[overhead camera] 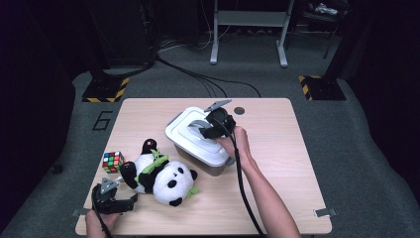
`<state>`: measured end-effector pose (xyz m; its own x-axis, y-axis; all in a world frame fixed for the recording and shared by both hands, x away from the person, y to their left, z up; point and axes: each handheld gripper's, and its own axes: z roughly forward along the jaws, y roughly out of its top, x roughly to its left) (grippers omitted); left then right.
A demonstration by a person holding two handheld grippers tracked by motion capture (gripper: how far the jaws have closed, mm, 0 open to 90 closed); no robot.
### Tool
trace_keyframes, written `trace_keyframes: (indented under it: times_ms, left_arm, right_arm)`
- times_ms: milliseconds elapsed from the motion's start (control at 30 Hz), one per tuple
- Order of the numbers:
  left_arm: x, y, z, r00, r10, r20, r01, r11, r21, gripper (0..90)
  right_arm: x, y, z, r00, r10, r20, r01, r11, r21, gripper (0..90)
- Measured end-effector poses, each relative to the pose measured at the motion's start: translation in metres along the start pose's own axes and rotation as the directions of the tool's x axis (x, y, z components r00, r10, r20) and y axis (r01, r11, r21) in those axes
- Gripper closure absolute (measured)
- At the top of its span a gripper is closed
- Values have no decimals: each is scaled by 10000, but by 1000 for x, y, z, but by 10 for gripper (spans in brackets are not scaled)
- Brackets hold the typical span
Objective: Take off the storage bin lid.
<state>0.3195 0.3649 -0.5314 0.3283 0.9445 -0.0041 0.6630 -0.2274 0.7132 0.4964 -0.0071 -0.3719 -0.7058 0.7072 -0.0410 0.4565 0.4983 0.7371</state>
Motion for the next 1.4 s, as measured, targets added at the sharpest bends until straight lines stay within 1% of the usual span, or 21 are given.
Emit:
trace_keyframes:
  times_ms: [33,100,133,233,267,433,533,600,667,700,733,833,933,967,1033,1067,1133,1167,1200,1267,1400]
  left_arm:
    - [0,0,0,10000,-3,0,3,10000,-1,0]
    - [0,0,0,10000,0,0,0,10000,0,0]
    - [0,0,0,10000,-2,0,2,10000,-1,0]
    - [0,0,0,10000,-3,0,3,10000,6,0]
    - [0,0,0,10000,0,-2,0,10000,3,0]
    - [0,0,0,10000,3,8,-3,10000,3,0]
    - [-1,0,1,10000,-89,-6,89,9999,-74,0]
    - [-1,0,1,10000,-87,-8,87,9999,-72,0]
    - [-1,0,1,10000,-91,-6,91,9999,-76,0]
    - [-1,0,1,10000,-94,-7,94,9999,-82,0]
    - [-1,0,0,10000,-87,-9,87,9999,-70,0]
    - [-1,0,1,10000,-87,-2,87,9999,-76,0]
    - [-1,0,1,10000,-92,-8,92,9999,-71,0]
    - [-1,0,1,9999,-102,-6,102,9999,-72,0]
    - [-1,0,1,9999,-163,7,163,9998,-83,0]
    - [-1,0,1,9999,-160,8,160,9998,-90,0]
    - [-1,0,1,9999,-169,10,169,9998,-94,0]
    - [-1,0,1,9998,-175,9,175,9998,-98,0]
    - [-1,0,1,9999,-161,23,161,9998,-87,0]
    - [-1,0,1,9999,-160,25,160,9998,-85,0]
    - [-1,0,1,9999,-149,26,150,9999,-76,0]
  right_arm:
    - [-1,0,2,9999,-36,-94,36,10000,-54,459]
    - [-3,1,5,9994,140,-327,-139,9999,43,503]
    - [-4,1,6,9994,114,-341,-112,9999,77,531]
    - [-5,2,9,9988,102,-487,-97,9999,95,643]
    - [-5,1,9,9984,41,-572,-36,10000,89,647]
    - [-6,0,7,9985,-128,-535,132,9999,72,661]
    - [-6,0,4,9987,-67,-512,66,10000,-19,665]
    - [-6,1,2,9986,51,-521,-59,9999,-154,666]
    - [-6,2,0,9986,-87,-520,69,9993,-354,667]
    - [-6,3,-1,9986,-38,-519,20,9994,-340,667]
    - [-6,4,-3,9987,-90,-493,72,9993,-377,667]
    - [-3,6,-10,9987,55,-499,-81,9986,-515,667]
    - [-3,8,-16,9987,-193,-462,161,9975,-691,667]
    - [-2,9,-18,9990,-118,-436,88,9977,-675,666]
    - [-2,8,-21,9990,-126,-431,93,9971,-750,666]
    - [-1,8,-23,9991,-35,-425,4,9974,-724,666]
    - [-2,8,-25,9993,-148,-357,120,9970,-767,667]
    - [-2,8,-27,9995,-92,-318,69,9973,-733,666]
    - [-3,8,-28,9995,-158,-291,135,9968,-784,666]
    - [-3,7,-31,9996,-16,-265,-5,9967,-813,666]
    - [-6,7,-35,9996,-200,-193,182,9960,-880,666]
